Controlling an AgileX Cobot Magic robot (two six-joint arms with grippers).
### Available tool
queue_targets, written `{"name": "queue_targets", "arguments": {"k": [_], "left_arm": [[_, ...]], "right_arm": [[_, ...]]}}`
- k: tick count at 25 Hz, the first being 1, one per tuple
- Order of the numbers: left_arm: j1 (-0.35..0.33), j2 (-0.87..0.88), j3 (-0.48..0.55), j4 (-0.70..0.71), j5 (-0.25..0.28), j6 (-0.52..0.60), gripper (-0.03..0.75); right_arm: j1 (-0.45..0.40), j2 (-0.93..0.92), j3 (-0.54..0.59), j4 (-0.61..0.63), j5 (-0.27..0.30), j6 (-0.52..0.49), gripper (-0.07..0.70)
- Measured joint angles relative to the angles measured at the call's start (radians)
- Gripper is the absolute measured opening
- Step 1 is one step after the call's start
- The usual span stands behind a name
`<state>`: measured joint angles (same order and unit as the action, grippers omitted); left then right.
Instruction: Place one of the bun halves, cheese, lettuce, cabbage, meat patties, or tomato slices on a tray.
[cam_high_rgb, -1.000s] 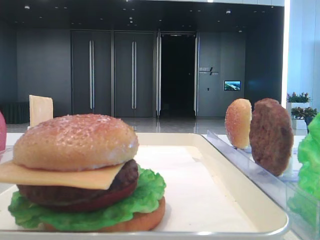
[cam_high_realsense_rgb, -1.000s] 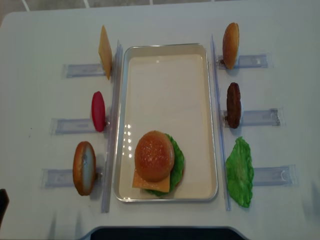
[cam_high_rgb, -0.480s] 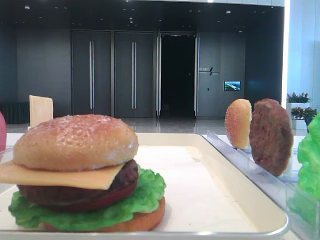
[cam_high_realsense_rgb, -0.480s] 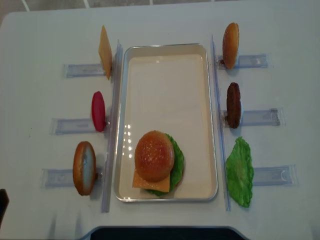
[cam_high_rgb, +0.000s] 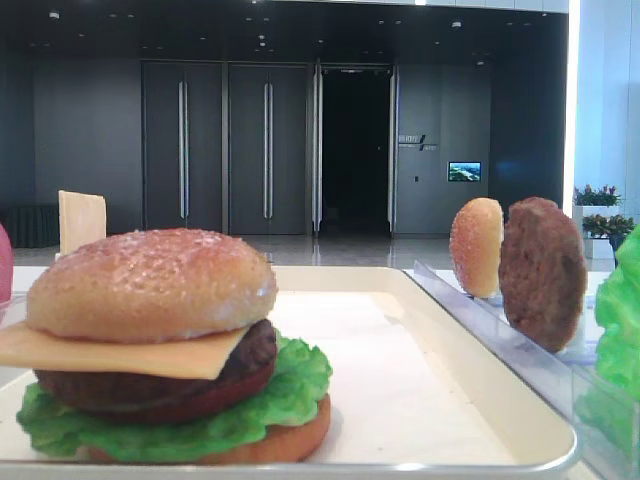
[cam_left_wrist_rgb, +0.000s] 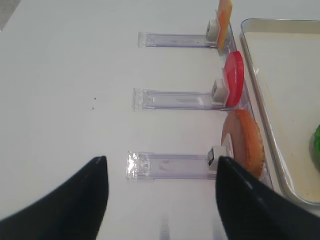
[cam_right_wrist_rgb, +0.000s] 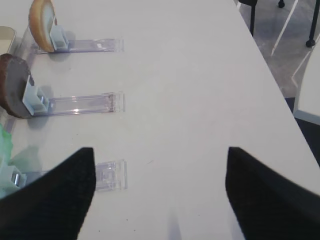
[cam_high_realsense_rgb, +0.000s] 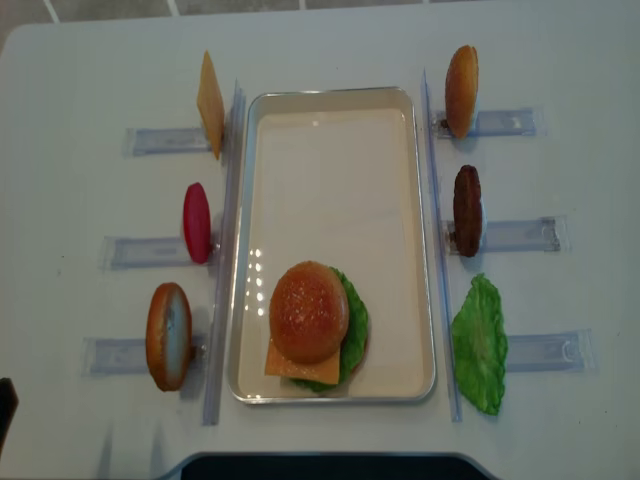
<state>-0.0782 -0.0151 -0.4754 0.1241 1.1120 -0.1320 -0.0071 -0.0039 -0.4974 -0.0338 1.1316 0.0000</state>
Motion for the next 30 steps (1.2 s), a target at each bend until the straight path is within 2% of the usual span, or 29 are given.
{"name": "queue_targets", "arguments": {"k": [30], "left_arm": [[0.0,0.0,0.0,0.0,0.0,0.0,0.513]], "right_arm": [[0.0,-0.003,0.0,-0.021,0.001,0.01,0.542]]}}
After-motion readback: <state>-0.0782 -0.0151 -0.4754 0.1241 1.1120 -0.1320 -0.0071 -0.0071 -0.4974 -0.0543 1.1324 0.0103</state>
